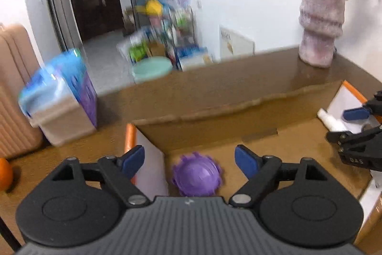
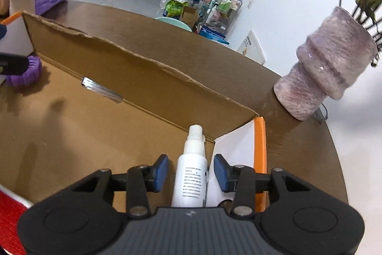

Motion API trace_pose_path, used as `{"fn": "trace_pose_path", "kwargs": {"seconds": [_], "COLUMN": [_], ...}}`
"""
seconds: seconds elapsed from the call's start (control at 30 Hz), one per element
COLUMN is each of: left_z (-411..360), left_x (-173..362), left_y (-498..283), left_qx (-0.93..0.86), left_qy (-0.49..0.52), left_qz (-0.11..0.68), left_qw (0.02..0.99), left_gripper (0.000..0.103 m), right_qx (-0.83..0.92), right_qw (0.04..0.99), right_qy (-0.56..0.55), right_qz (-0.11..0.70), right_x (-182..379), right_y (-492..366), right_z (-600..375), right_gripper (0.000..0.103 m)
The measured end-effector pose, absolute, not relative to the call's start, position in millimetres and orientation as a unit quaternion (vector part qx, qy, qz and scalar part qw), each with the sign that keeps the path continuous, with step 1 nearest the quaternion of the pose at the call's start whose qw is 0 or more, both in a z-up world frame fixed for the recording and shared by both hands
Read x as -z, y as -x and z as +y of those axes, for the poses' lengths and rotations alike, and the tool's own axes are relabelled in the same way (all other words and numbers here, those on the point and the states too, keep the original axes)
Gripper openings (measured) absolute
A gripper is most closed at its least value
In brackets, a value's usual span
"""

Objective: Organize rigid objects
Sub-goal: 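Release the purple cap into the box while the right tool releases the white bottle inside, then withdraw both tools from the box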

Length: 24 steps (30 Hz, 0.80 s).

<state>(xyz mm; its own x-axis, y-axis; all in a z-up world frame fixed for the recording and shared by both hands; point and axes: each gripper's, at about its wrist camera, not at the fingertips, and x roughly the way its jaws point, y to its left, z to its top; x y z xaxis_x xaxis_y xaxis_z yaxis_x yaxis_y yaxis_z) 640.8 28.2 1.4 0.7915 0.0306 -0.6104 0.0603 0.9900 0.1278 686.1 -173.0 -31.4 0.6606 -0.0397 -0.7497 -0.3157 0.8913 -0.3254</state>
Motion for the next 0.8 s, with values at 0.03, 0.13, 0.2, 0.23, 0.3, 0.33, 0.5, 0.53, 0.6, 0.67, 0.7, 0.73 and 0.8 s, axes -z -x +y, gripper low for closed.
{"fn": "trace_pose_path", "kwargs": {"seconds": [0.03, 0.13, 0.2, 0.23, 0.3, 0.33, 0.5, 0.53, 0.6, 0.67, 0.7, 0.73, 0.8], "left_z": [26, 17, 14, 14, 16, 18, 19, 20, 21, 20, 19, 17, 16], "left_x": [-4, -14, -25, -32, -50, -59, -99, -107, -119, -126, -128, -128, -125], "left_y": [-635, -620, -609, -602, -588, -580, -540, -531, -511, -490, -479, -468, -449], "left_qx": [-0.006, -0.016, -0.022, -0.021, -0.017, -0.017, -0.041, -0.036, -0.030, -0.026, -0.022, -0.019, -0.018], "left_qy": [-0.079, -0.101, -0.107, -0.103, -0.095, -0.094, -0.094, -0.083, -0.063, -0.050, -0.044, -0.039, -0.032], "left_qz": [0.300, 0.259, 0.256, 0.257, 0.257, 0.254, 0.225, 0.221, 0.206, 0.185, 0.169, 0.153, 0.129], "left_qw": [0.951, 0.960, 0.960, 0.961, 0.962, 0.963, 0.969, 0.971, 0.976, 0.981, 0.984, 0.987, 0.991], "left_gripper": [0.086, 0.087, 0.088, 0.088, 0.093, 0.096, 0.101, 0.102, 0.103, 0.103, 0.103, 0.103, 0.103], "right_qx": [-0.077, -0.058, -0.057, -0.057, -0.057, -0.069, -0.098, -0.101, -0.108, -0.118, -0.123, -0.124, -0.122], "right_qw": [0.889, 0.897, 0.897, 0.899, 0.904, 0.910, 0.916, 0.917, 0.922, 0.932, 0.937, 0.944, 0.957], "right_qy": [0.213, 0.201, 0.202, 0.202, 0.198, 0.190, 0.172, 0.170, 0.161, 0.146, 0.139, 0.128, 0.106], "right_qz": [0.398, 0.390, 0.388, 0.385, 0.374, 0.363, 0.348, 0.346, 0.335, 0.310, 0.295, 0.277, 0.241], "right_x": [30, 22, 17, 11, -6, -17, -68, -77, -93, -105, -109, -113, -116], "right_y": [-687, -681, -674, -667, -651, -641, -596, -588, -570, -552, -545, -534, -515], "right_z": [-176, -178, -180, -182, -186, -190, -196, -196, -198, -202, -204, -207, -213], "right_gripper": [0.046, 0.055, 0.061, 0.062, 0.063, 0.067, 0.079, 0.080, 0.085, 0.087, 0.089, 0.092, 0.093]}}
